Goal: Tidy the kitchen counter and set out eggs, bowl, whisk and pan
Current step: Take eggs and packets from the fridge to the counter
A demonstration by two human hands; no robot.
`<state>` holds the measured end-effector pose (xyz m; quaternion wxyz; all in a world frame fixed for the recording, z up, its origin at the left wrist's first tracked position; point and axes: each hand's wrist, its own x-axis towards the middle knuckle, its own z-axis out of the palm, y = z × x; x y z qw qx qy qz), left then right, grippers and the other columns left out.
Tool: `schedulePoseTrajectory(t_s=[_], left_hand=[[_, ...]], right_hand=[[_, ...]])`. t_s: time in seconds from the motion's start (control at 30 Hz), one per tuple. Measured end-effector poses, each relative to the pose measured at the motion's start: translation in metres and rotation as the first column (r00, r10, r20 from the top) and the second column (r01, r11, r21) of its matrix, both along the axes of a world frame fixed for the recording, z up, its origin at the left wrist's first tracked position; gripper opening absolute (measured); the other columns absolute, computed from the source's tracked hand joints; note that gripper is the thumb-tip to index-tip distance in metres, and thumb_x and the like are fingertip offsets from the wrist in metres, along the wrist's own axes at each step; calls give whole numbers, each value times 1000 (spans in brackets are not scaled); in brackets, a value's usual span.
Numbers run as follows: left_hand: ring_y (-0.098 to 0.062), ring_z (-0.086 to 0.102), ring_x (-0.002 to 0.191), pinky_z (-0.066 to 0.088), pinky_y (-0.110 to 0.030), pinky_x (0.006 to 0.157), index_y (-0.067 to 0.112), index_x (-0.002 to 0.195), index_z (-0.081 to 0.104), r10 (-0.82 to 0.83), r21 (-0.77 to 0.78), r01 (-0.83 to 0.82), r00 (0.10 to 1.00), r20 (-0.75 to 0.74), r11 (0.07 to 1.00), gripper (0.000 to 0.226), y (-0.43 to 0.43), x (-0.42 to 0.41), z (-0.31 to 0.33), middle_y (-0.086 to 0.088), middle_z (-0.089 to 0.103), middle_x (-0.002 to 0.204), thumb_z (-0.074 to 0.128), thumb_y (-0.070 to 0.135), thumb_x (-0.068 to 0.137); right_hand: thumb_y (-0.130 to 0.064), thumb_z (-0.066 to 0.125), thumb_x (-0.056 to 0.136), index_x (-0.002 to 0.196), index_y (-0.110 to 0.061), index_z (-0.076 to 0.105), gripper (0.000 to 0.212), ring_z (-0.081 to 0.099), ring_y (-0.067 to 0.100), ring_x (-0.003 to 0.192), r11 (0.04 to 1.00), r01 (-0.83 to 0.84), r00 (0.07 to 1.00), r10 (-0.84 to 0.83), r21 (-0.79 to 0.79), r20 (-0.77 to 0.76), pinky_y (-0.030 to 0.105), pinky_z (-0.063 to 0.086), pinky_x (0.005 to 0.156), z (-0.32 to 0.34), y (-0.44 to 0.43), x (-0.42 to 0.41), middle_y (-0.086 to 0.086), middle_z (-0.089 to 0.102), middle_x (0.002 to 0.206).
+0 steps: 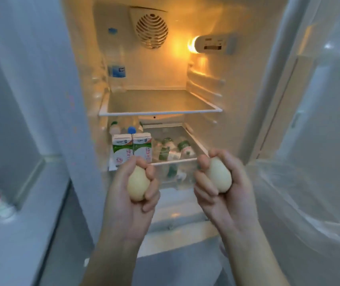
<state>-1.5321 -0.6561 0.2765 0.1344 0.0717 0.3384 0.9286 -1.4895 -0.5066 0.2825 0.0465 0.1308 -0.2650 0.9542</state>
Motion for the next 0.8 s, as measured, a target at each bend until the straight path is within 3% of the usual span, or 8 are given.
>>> schedulePoseTrajectory(t_s=[0.07,0.13,0.17,0.3,0.43,0.7,0.8], left_hand=[[-10,34,37,19,-15,32,15,73,50,190,-73,-189,982,-3,979,12,-17,22,-8,-2,49,64,54,21,82],[-13,37,40,20,-16,35,17,70,53,413,-256,-435,901,-136,863,13,-41,40,-15,-4,52,67,58,17,81],[-13,37,40,19,-16,35,16,71,53,431,-257,-456,890,-147,852,11,-50,48,-16,-4,52,66,59,17,80],[-11,36,37,16,-13,32,13,75,48,470,-240,-474,879,-77,847,13,-91,86,-12,-2,51,63,53,20,85],[-11,33,36,13,-14,33,12,74,47,608,-260,-606,790,-83,752,13,-133,134,-10,-3,49,62,53,22,81],[-11,33,36,15,-16,32,12,72,50,865,-271,-838,501,-36,474,14,-228,303,-14,-3,50,63,54,25,77],[-10,33,38,14,-17,32,13,75,50,883,-246,-850,467,55,465,14,-249,381,-23,-3,50,63,54,25,80]], right_hand=[[-24,74,75,86,-17,52,26,31,6,38,997,-78,997,78,-27,13,16,25,32,-7,-14,3,0,52,72],[-27,74,71,82,-15,53,26,32,9,37,986,-10,1000,10,164,6,16,25,34,-11,-36,6,2,53,71],[-28,74,72,80,-14,53,26,32,11,36,959,46,999,-39,279,-31,15,23,36,-15,-47,8,4,53,71],[-21,55,84,77,-15,54,10,27,15,39,911,-111,993,117,397,10,17,19,37,-20,-102,20,19,45,66],[-24,51,84,82,-13,50,12,32,13,38,855,-344,933,356,388,42,21,15,40,-27,-157,41,7,54,68],[-23,52,81,77,-12,53,12,30,14,38,570,-643,709,696,511,115,23,13,42,-35,-280,144,9,54,68],[-24,51,81,77,-13,53,12,30,14,38,462,-734,596,790,498,145,25,12,43,-44,-315,207,8,53,67]])
